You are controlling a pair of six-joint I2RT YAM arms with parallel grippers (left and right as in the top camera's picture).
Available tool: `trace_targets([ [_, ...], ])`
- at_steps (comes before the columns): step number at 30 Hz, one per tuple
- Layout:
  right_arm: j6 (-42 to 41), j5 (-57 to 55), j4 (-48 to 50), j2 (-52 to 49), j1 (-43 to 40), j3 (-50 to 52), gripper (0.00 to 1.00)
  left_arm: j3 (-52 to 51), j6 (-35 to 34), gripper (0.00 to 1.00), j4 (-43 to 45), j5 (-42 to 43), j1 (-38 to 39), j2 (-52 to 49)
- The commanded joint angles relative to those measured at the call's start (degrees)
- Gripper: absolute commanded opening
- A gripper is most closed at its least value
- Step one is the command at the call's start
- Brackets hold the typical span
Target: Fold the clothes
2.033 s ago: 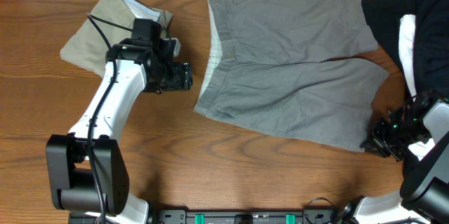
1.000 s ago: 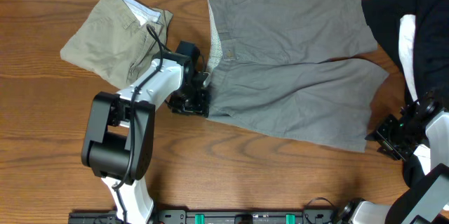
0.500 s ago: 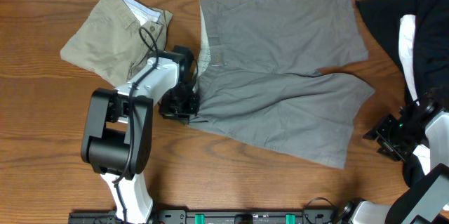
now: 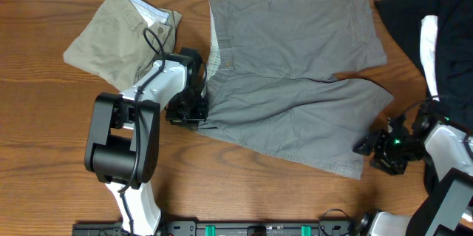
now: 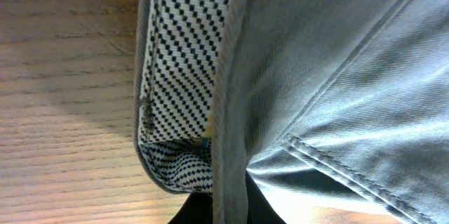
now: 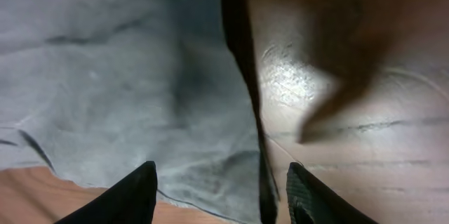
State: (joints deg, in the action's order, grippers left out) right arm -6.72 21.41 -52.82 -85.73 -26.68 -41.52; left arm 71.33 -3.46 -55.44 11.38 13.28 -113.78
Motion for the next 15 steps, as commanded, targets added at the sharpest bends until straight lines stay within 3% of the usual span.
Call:
trace_targets([
  [1, -6.1, -3.9, 0.1, 0.7, 0.7, 0.2, 0.57, -0.1, -2.7, 0.1, 1.9, -2.0, -0.3, 0.7],
  [8, -7.8, -1.5, 0.6, 0.7, 1.4, 0.2, 0.6, -0.1, -13.9, 0.17, 4.0, -2.0, -2.0, 3.2],
  [13, -7.6, -1.7, 1.1, 0.7, 3.1, 0.3, 0.61, -0.1, -15.5, 0.17, 4.8, -1.4, -3.6, 3.4],
  [15, -7.9, -1.7, 1.6, 0.7, 3.7, 0.4, 0.61, -0.1, -15.5, 0.22, 4.8, -1.4, -3.8, 3.4],
])
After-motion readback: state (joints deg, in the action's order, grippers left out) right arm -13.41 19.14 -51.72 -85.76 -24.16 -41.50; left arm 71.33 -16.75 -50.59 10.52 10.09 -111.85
